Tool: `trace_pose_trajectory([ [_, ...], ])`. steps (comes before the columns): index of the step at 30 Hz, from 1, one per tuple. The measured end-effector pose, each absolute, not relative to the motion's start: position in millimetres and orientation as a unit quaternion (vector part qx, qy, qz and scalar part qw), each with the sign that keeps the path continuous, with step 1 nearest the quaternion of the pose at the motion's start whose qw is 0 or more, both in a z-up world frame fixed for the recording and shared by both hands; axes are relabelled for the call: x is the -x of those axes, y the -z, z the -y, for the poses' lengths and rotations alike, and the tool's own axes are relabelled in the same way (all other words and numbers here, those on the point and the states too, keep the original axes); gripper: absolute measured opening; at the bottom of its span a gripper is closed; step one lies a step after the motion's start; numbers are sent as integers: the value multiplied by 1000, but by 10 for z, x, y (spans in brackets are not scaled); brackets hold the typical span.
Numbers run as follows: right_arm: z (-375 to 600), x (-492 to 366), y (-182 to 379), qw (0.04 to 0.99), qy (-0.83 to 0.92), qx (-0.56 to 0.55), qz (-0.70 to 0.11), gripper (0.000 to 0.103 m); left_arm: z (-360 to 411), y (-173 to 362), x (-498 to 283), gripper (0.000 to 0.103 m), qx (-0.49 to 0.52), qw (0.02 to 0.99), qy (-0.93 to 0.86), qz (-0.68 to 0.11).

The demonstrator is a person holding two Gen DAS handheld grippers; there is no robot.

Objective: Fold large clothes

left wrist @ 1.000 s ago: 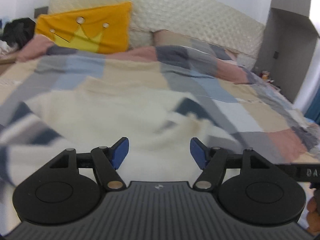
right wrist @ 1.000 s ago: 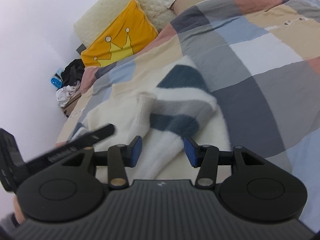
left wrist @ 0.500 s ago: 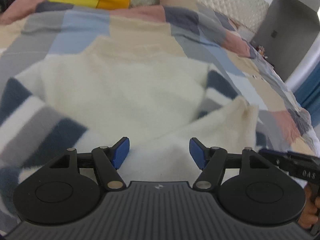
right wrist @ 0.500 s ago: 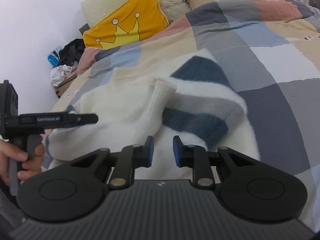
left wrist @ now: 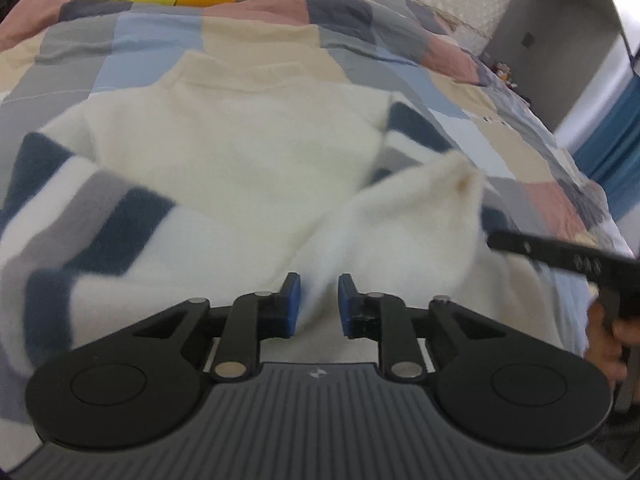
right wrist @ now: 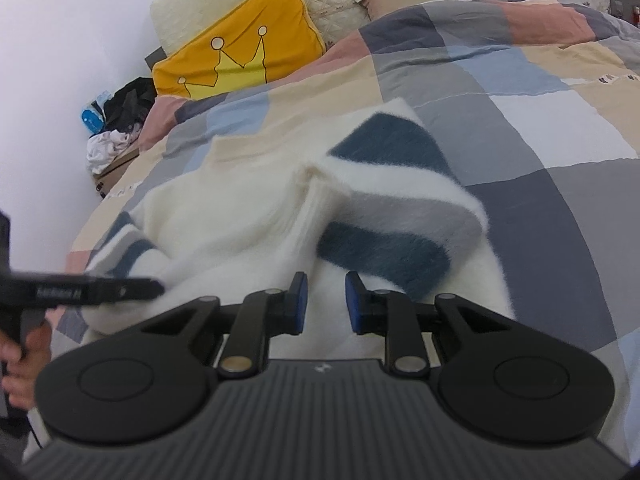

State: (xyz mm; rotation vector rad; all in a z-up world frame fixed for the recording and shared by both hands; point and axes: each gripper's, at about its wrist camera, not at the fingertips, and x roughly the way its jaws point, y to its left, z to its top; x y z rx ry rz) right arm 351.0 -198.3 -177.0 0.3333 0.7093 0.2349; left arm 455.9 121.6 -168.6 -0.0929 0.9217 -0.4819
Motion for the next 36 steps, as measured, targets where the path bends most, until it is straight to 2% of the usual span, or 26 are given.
trace_pose_trajectory([
  [4,2019,-3472,1726,919,-111,-171,-337,24,-1147,1658,-4243,23,10,863,254,-437],
  [9,2095,-3437,1655,917,-111,-193,-331,24,-1043,1833,-3938,23,20,835,299,-462],
  [13,2143,-3392,1592,917,-118,-200,-323,24,-830,1923,-3751,23,-23,831,307,-463],
  [22,2285,-3407,1610,909,-114,-237,-324,24,-626,1512,-3987,25,-31,877,284,-387],
  [24,2289,-3409,1620,907,-114,-241,-325,24,-569,1472,-4170,31,-34,880,280,-383],
  [25,2289,-3411,1627,907,-114,-242,-326,24,-544,1464,-4263,43,-36,883,274,-380],
  [27,2291,-3421,1635,906,-116,-242,-327,24,-501,1454,-4437,50,-39,890,260,-372],
  [36,2328,-3491,1693,904,-109,-249,-330,25,-204,1687,-5237,51,6,865,284,-414],
])
